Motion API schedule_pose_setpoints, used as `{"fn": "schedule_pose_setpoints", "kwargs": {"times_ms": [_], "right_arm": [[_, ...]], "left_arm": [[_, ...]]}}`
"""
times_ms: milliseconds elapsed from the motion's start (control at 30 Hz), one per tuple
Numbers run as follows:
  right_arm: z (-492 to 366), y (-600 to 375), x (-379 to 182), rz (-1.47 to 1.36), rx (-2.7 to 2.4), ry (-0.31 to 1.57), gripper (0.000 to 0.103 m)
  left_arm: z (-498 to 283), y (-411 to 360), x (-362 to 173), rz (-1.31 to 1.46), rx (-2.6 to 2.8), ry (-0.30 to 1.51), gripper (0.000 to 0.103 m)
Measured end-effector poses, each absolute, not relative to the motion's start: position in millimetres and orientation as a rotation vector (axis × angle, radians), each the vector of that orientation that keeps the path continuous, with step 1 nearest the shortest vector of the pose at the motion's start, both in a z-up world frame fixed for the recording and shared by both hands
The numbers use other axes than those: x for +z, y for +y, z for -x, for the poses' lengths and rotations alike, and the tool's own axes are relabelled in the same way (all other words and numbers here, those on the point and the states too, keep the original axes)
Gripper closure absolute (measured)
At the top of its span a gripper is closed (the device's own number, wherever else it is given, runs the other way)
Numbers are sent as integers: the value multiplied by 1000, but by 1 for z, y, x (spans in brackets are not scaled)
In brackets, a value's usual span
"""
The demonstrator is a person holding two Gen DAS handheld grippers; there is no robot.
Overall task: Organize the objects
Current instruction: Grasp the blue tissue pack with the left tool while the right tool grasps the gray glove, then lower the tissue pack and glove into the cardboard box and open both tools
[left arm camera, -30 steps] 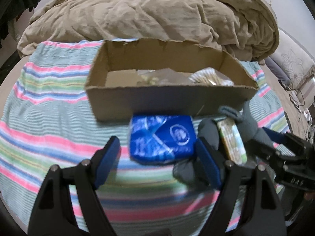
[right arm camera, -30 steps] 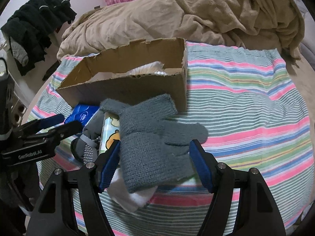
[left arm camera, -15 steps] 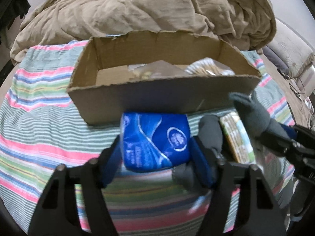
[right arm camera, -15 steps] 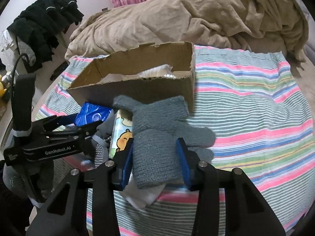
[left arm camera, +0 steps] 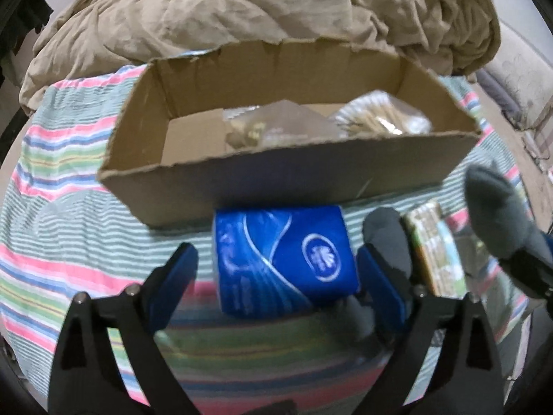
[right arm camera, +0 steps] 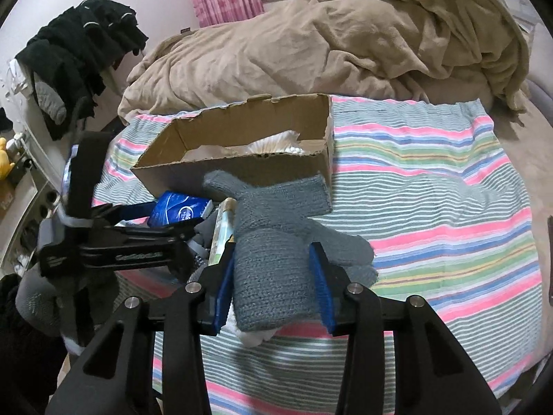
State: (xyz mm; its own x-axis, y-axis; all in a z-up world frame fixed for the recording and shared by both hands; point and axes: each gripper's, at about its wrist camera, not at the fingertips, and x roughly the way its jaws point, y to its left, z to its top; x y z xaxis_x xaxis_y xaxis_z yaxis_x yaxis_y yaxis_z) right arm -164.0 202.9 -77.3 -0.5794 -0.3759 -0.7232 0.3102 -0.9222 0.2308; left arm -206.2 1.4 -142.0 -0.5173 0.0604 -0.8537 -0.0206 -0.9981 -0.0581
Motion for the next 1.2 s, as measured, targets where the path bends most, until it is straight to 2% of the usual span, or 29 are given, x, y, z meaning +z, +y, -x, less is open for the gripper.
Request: {"fn": "schedule_pose_setpoints", "kwargs": {"times_ms": [100,200,333,833,1200], "right_arm": [[163,205,-76,-1162,-2495,-119,60],[162,207,-74,-1151,-2502,-124,60],[160,209,-70,-1138,-2509,-129,60],[141,199,-27,-1019,-2534,-117,60],[160,194,1,-925,-2567,-91,60]], "left_arm": [[202,0,-139,1482,2719,-56,10],[194,2,-137,1454,2718,-21,28],[183,-2,-132,1432,2714,-38,32],[122,-34,-59,1242,2776,-142,32],[130,-48,-18,1105,2816,-167,32]]}}
